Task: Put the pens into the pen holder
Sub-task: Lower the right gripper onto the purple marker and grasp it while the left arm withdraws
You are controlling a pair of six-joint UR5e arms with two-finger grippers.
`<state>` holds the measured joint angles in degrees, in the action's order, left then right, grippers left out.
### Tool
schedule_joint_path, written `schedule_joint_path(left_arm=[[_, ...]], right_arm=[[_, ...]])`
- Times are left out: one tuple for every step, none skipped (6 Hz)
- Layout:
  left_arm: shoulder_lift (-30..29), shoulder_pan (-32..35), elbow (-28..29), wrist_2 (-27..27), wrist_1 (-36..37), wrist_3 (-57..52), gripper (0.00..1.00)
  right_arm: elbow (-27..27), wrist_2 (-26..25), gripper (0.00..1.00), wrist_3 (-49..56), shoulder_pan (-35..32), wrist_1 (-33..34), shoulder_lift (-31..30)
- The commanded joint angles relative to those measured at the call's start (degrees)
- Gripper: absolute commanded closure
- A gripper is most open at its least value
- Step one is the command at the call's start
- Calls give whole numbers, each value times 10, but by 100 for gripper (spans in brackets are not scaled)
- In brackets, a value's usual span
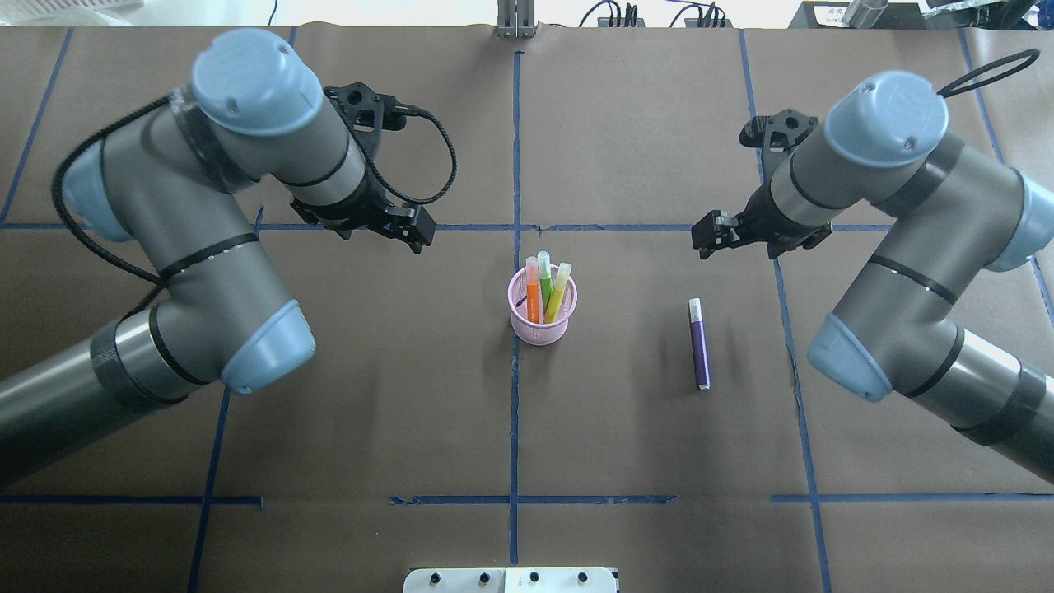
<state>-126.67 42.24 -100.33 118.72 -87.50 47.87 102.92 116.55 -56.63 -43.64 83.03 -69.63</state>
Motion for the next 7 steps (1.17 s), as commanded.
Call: schedule_joint_path(left_arm=[[8,11,0,27,3,-16,0],[9,12,-2,27,4,-16,0],[14,12,-8,27,4,-15,0],[16,11,-8,26,4,-15,0],[17,11,-8,26,4,-14,0],[20,11,-9,26,4,-14,0],[20,11,-11,26,4,-9,0]], right_arm=[[-9,-18,6,-3,40,-4,-9],[-13,-23,8,-1,60,-4,-10],[-25,-34,12,-3,78,-5,-9],[-34,-34,16,-2,87,-5,-9],[-49,-34,21,-2,93,-5,-2],[-48,-34,29,-2,93,-5,-1],[-49,-33,40,-1,95,-5,-2]])
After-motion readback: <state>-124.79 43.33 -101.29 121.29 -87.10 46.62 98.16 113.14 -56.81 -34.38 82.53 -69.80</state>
